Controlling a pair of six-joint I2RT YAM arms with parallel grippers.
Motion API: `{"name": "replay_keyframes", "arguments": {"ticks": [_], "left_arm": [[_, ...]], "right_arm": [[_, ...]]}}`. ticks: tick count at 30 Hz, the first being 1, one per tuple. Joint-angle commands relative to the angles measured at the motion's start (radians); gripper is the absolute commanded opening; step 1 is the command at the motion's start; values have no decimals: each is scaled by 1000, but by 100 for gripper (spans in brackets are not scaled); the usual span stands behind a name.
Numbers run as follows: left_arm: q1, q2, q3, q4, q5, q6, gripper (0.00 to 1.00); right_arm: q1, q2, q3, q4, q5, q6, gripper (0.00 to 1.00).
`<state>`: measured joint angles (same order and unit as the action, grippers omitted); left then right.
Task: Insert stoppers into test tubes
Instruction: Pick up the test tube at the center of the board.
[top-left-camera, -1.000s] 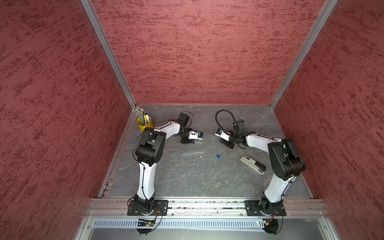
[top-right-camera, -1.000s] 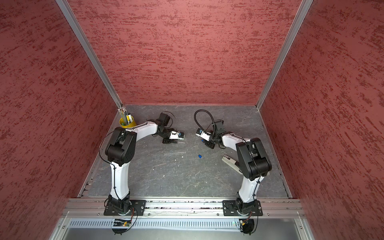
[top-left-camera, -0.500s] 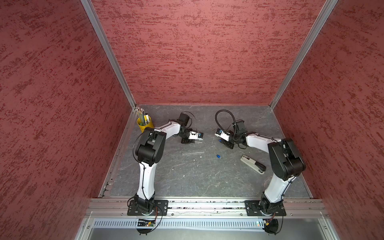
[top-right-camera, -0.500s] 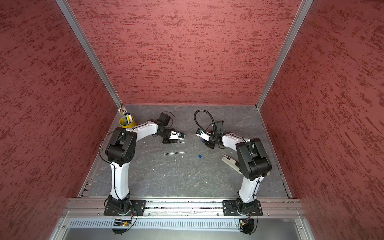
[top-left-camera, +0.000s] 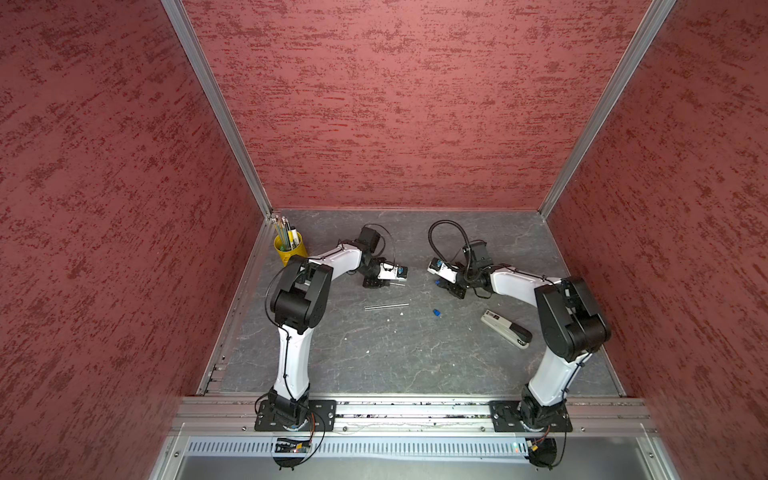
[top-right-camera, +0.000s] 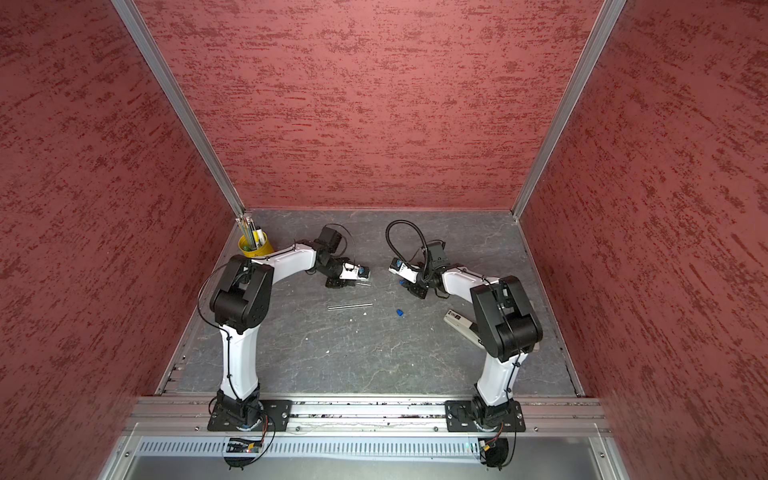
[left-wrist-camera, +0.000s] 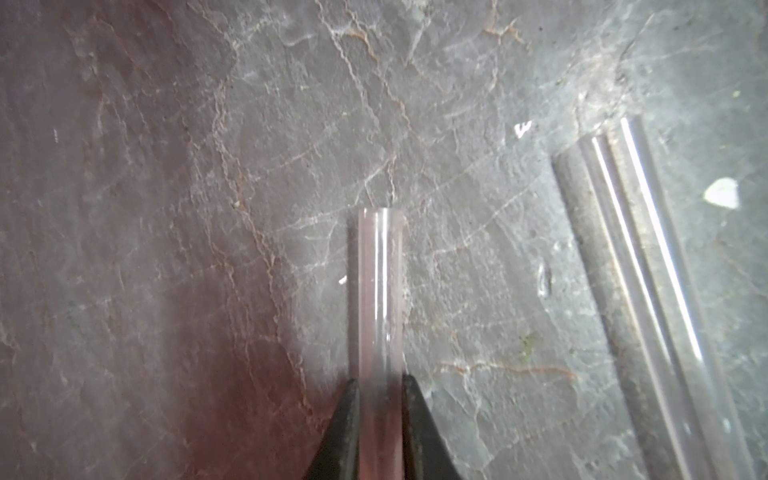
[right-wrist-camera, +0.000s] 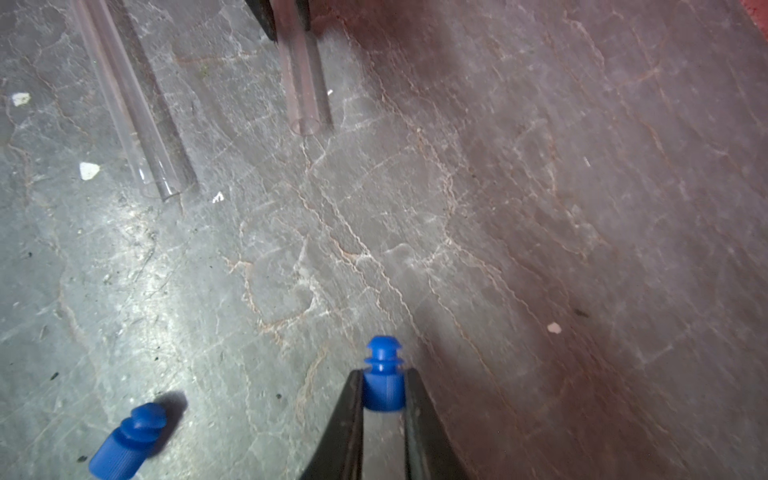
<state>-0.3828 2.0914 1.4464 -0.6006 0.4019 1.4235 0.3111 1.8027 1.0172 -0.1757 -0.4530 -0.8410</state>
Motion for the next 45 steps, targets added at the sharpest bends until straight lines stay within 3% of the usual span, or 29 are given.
{"name": "replay_keyframes", "arguments": {"ticks": [1,45], "left_arm": [[-9,-43,-25,24,-8,17,18],[-95,-191,-176,293,-51,23,18]], "right_arm": [[9,-20,17,2,-42,8,19],[50,11,58,-13,-112,53,19]]}}
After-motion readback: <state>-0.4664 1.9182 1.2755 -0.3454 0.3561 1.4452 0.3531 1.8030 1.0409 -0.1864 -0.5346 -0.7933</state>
